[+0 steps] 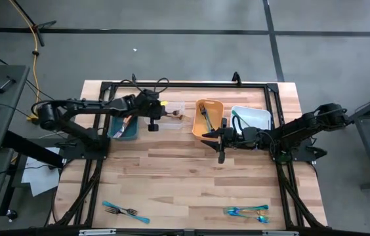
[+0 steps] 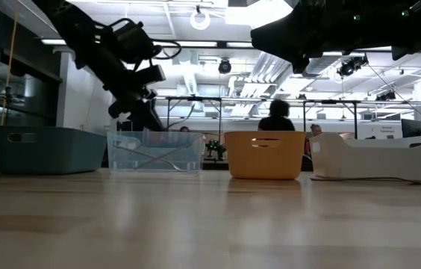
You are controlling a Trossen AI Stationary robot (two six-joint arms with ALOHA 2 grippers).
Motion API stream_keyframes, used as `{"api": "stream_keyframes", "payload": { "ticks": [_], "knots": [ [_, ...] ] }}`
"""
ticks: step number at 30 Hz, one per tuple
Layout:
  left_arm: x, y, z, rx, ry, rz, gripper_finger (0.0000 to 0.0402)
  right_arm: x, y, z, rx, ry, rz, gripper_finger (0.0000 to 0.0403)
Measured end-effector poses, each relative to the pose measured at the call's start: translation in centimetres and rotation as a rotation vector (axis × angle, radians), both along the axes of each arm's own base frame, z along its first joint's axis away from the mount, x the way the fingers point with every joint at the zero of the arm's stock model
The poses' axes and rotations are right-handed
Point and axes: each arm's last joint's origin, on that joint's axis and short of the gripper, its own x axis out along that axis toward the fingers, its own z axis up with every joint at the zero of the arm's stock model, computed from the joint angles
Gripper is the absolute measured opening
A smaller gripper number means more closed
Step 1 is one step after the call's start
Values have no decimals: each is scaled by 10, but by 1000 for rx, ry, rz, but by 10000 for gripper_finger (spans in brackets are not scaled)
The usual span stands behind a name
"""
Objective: Sort silverware by color (type)
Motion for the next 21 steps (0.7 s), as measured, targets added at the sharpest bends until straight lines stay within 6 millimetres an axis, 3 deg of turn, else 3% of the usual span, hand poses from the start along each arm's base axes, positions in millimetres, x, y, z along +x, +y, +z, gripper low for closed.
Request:
{"api": "stream_keyframes", "payload": {
  "ticks": [9,18,21],
  "knots": [
    [-4,-1,-4,-6,64,37,25,0,0,0,1,0,0,103],
    [-3,-9,-5,32,104,83,114,0,0,0,1,0,0,103],
    [-2,-12,9,44,104,125,145,0,0,0,0,0,0,103]
  ]
}}
